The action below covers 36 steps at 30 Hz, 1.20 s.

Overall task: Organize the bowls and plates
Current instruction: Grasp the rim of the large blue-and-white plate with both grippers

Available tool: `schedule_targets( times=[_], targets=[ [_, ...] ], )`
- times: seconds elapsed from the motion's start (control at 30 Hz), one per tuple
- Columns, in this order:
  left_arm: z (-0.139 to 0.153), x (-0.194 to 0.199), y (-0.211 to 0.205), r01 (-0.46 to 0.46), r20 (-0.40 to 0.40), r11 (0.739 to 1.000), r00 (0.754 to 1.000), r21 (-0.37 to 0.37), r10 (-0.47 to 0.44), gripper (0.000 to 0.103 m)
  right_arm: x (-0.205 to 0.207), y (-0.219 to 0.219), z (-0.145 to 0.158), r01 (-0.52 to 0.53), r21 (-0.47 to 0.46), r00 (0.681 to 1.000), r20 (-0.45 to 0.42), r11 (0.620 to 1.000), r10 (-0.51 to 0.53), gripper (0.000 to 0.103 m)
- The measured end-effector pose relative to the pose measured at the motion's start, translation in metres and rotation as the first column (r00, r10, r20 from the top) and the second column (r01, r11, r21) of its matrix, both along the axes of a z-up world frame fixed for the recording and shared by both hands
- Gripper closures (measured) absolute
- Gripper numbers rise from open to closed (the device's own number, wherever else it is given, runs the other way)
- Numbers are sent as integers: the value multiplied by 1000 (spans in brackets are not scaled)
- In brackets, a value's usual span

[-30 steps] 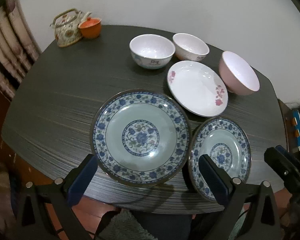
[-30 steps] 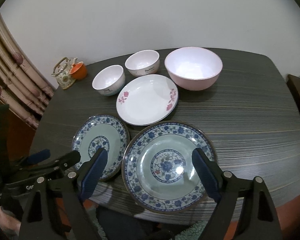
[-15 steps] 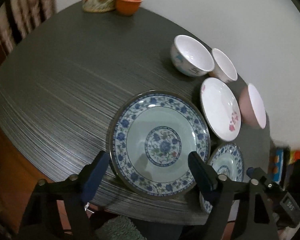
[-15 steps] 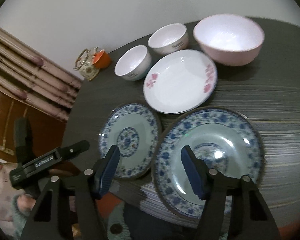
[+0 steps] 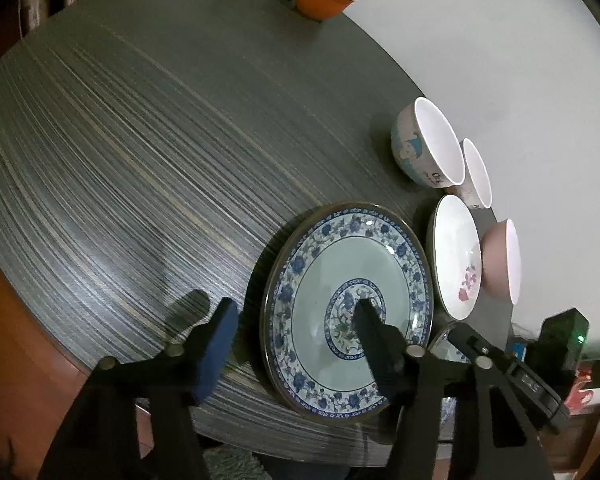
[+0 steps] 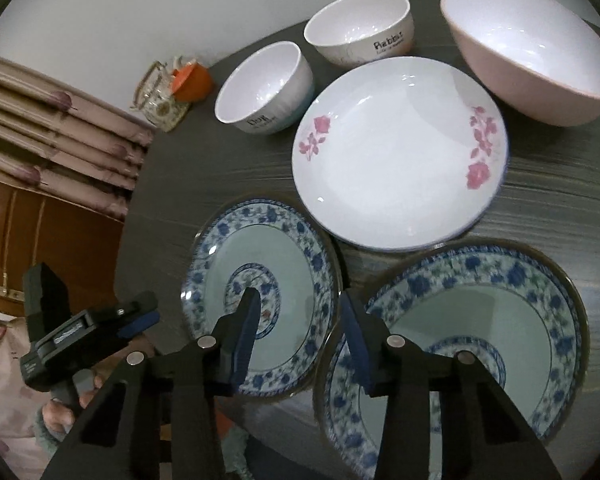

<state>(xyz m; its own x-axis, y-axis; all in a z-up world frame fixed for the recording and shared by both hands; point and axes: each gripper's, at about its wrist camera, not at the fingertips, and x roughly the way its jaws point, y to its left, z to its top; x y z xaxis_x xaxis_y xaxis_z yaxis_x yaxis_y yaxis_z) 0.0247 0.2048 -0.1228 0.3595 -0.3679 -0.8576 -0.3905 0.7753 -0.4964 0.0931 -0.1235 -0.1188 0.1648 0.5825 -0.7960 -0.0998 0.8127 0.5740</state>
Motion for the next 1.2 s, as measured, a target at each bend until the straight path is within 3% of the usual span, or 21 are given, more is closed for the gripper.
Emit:
schedule_targets(
  times=[0.1, 0.5, 0.53, 0.7, 0.83, 1.0, 1.2],
  targets=[
    [-6, -1, 4, 1, -9, 1000, 1000, -17, -1, 53, 8, 6, -8, -13, -28, 1000, -15, 1000, 13, 70],
    [-22, 5, 2, 33, -38, 999, 999, 13, -32, 54, 22, 15, -29, -36, -57, 998, -52, 998, 33, 75],
    [-23, 6, 0, 37, -39, 999, 999, 10, -36, 60, 23, 15, -30, -39, -61, 998, -51, 997, 36, 76],
    [-30, 9, -11, 72, -54, 997, 996, 16, -71, 68, 28, 21, -34, -54, -64, 997, -54, 996, 50, 79],
    [-33, 9, -16, 88, -59, 996, 994, 8, -87, 79, 29, 23, -37, -67, -72, 996, -56, 995, 63, 79],
    [-32, 9, -14, 84, -56, 996, 995, 27, -83, 79, 32, 27, -38, -75, -94, 996, -58, 993, 70, 85],
    [-18, 9, -2, 53, -17, 994, 999, 100, -52, 80, 25, 34, -40, -69, -89, 996, -69, 994, 63, 88]
  ],
)
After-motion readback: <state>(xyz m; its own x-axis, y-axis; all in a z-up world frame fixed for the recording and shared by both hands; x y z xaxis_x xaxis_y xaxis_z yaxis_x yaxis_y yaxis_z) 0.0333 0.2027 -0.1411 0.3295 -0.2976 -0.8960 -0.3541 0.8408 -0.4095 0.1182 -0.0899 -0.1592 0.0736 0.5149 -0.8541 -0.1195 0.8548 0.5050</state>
